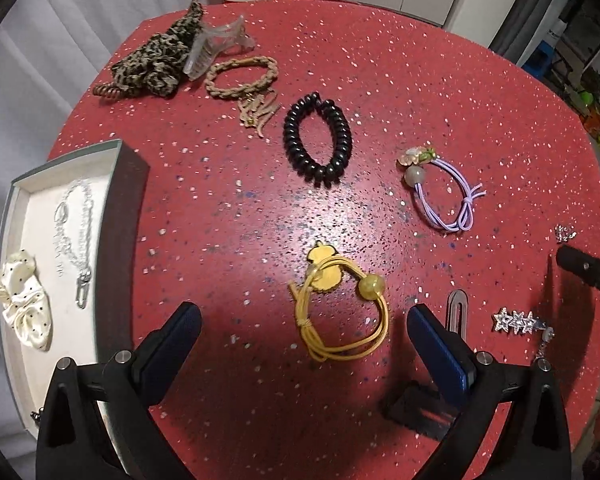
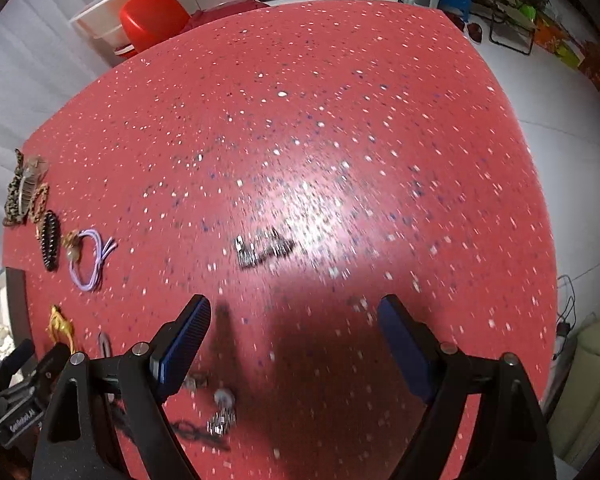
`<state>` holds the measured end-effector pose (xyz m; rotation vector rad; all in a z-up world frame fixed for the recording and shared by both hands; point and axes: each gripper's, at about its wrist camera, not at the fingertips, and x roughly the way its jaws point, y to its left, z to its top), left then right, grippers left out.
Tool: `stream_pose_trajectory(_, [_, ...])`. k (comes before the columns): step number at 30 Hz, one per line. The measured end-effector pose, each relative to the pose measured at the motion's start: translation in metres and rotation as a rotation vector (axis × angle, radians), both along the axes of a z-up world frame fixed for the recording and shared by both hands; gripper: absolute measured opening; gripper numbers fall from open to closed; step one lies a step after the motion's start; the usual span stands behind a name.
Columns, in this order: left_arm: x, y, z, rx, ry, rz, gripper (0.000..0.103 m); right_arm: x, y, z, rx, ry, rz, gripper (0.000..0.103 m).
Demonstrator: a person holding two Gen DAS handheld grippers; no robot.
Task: Organize jewelry
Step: 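Move both grippers over the table, left toward the yellow hair tie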
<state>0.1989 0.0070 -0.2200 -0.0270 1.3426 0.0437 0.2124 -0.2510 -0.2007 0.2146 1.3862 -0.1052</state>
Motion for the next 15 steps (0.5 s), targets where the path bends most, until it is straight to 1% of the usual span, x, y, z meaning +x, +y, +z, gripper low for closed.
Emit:
stream_pose_trajectory(3, [0.003,-0.005,-0.007,0.003,0.004,-0.004,0.102,0.008,0.01,-0.001,-0.048,-0.021,0.035,0.089])
stream_pose_trajectory(4, [0.003,-0.006,-0.008,0.005,0.005,-0.004,0.099,0.011,0.014,-0.002,-0.062,-0.024,0.046,0.088])
stream_pose_trajectory(6, [0.007,-0.008,-0.011,-0.004,0.003,-0.003,0.098,0.014,0.022,-0.001,-0.098,-0.034,0.069,0.083])
stream_pose_trajectory(7, [0.007,-0.011,-0.011,-0.003,0.002,-0.002,0.097,0.015,0.027,0.001,-0.11,-0.047,0.083,0.077])
stream_pose_trajectory(8, [0.008,-0.013,-0.01,-0.008,-0.004,-0.005,0.094,0.016,0.03,0.003,-0.11,-0.059,0.092,0.069])
stream_pose_trajectory(9, [0.009,-0.015,-0.01,-0.011,-0.008,-0.008,0.09,0.017,0.034,0.003,-0.113,-0.064,0.097,0.066])
stream_pose_trajectory(10, [0.008,-0.017,-0.009,-0.011,-0.012,-0.013,0.088,0.018,0.036,0.004,-0.11,-0.07,0.101,0.057])
stream_pose_trajectory(11, [0.009,-0.019,-0.008,-0.012,-0.015,-0.018,0.082,0.019,0.039,0.006,-0.112,-0.075,0.105,0.047])
stream_pose_trajectory(12, [0.01,-0.024,-0.006,-0.015,-0.015,-0.027,0.076,0.021,0.04,0.005,-0.113,-0.077,0.107,0.043])
stream_pose_trajectory(13, [0.01,-0.027,-0.004,-0.015,-0.021,-0.043,0.07,0.022,0.042,0.006,-0.105,-0.077,0.107,0.035])
stream_pose_trajectory(14, [0.01,-0.03,-0.002,-0.015,-0.025,-0.06,0.06,0.022,0.041,0.007,-0.108,-0.075,0.104,0.033])
stream_pose_trajectory(15, [0.012,-0.032,0.001,-0.016,-0.026,-0.068,0.046,0.021,0.038,0.007,-0.104,-0.076,0.099,0.033])
